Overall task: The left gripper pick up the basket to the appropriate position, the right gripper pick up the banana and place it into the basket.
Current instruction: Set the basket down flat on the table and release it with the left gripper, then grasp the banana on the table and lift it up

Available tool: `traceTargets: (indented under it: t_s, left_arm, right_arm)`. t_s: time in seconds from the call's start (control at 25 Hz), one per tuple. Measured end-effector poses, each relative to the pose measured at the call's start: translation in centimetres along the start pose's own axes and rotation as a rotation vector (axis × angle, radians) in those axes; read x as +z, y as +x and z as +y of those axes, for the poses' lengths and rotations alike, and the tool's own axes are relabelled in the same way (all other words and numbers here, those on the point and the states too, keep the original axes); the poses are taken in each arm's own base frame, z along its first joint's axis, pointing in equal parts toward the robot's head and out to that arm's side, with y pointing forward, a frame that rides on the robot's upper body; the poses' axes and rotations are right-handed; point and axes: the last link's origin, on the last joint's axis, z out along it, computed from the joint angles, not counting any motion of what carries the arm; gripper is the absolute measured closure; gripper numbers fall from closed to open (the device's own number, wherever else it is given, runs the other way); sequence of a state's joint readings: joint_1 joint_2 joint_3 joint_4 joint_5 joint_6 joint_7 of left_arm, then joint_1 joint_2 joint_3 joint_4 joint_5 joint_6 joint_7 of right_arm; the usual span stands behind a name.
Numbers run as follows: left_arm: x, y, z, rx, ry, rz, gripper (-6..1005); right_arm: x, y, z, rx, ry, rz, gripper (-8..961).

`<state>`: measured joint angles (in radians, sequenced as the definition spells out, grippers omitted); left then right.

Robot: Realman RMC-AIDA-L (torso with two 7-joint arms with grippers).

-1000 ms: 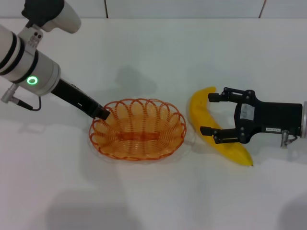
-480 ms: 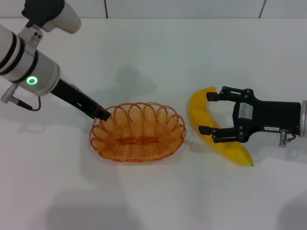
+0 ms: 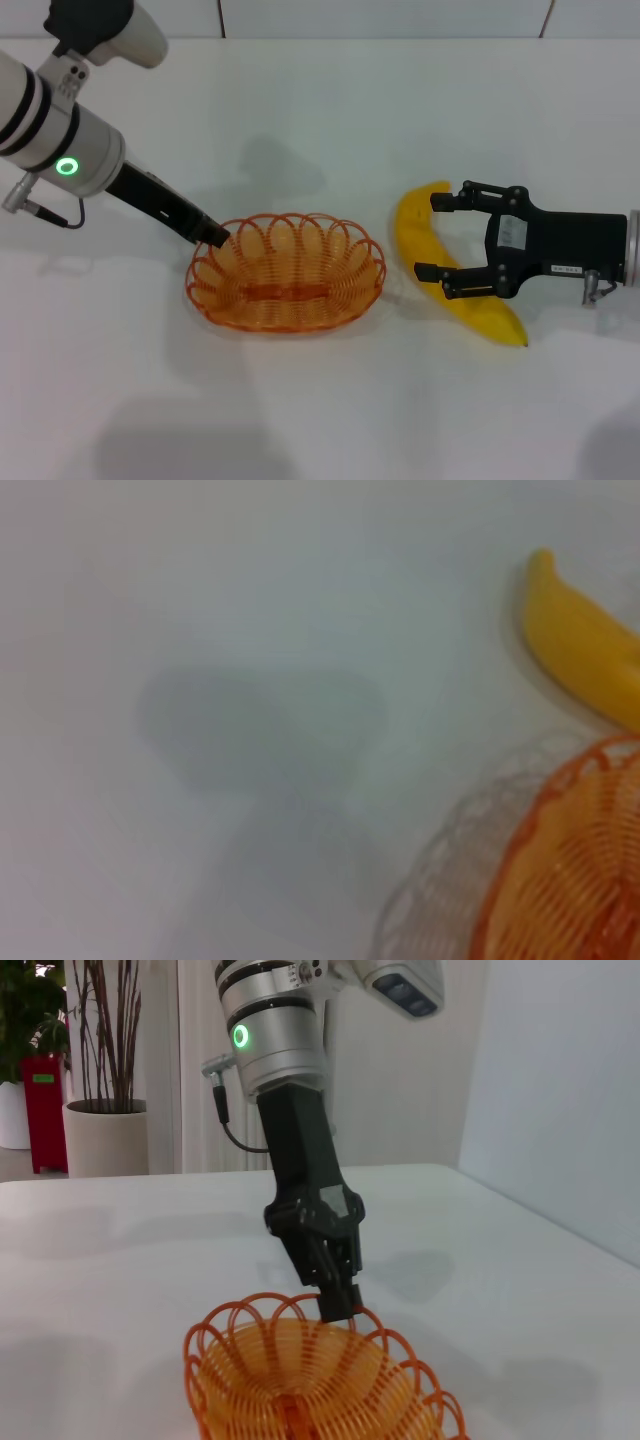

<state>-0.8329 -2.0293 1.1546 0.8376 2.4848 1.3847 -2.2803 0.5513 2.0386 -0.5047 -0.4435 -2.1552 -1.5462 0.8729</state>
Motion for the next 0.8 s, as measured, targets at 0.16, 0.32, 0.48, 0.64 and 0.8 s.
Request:
traceTargets:
  t_s: [0.16, 0.32, 0.48, 0.64, 0.8]
  left_arm:
    - [-0.1, 0.2, -0.2, -0.009, 0.008, 0.02, 809]
    - [-0.1, 0.2, 0.0, -0.002, 0.005, 0.022, 699]
    - [-0.6, 0.5, 0.3, 0.022, -0.011, 0.052, 538]
    - [-2.6, 0.1, 0.8, 0.04, -0.019, 0.134, 436]
    - [-5.1, -2.7, 1.6, 0.055, -0.018, 0.194, 354]
  right_arm:
    - [-0.1, 0.1, 0.1, 0.003, 0.001, 0.001, 59]
    - [-0.1, 0.2, 0.1, 0.005, 0.003, 0.002, 59]
    - [-0.5, 0.6, 0.3, 0.016, 0.01, 0.007, 59]
    - [-1.0, 0.9, 0.4, 0.019, 0.02, 0.014, 59]
    - [-1.2, 0.9, 0.4, 0.025, 0.033, 0.005, 59]
